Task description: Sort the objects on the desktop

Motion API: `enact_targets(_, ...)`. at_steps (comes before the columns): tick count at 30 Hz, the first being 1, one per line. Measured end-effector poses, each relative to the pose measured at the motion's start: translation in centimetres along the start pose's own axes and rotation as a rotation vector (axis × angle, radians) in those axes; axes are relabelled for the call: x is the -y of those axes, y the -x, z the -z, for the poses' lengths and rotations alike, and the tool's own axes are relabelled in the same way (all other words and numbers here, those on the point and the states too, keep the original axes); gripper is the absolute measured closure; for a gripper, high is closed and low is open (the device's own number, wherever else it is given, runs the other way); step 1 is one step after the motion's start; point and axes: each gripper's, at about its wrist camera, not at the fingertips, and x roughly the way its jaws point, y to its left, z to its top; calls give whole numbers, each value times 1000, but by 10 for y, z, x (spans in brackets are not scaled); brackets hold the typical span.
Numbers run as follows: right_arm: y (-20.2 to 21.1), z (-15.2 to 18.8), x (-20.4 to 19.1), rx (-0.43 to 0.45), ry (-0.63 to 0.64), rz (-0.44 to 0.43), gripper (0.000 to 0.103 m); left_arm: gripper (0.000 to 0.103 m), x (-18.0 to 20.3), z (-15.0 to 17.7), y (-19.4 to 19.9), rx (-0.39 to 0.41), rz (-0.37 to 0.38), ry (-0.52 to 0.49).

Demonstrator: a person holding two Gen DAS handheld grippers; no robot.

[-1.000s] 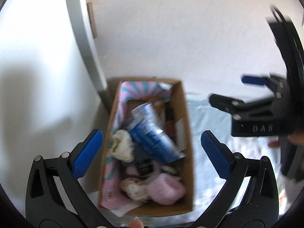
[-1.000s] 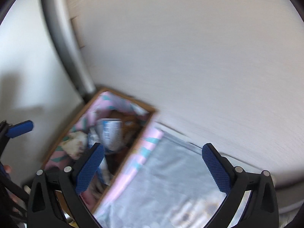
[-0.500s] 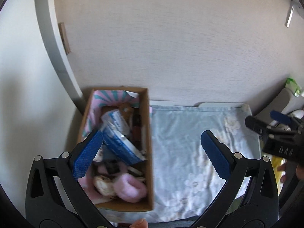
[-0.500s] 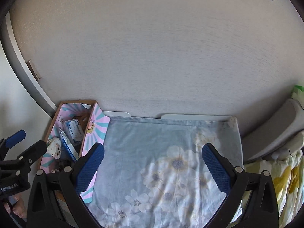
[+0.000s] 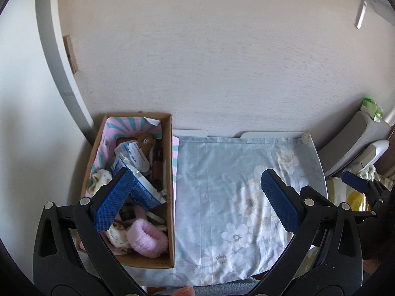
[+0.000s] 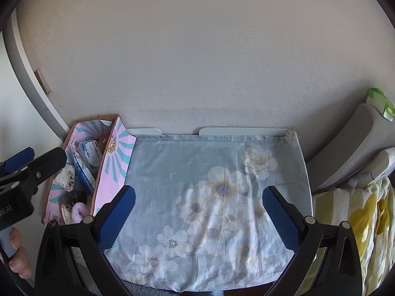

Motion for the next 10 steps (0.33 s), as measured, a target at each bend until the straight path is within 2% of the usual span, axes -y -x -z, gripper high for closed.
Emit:
enact_targets(4, 4, -2, 3, 14, -6, 15, 0, 0, 7, 1, 1, 7, 6, -6)
enact_targets(10, 7, -4, 9, 30, -11, 23, 0, 0, 15, 4, 7, 44, -37, -15)
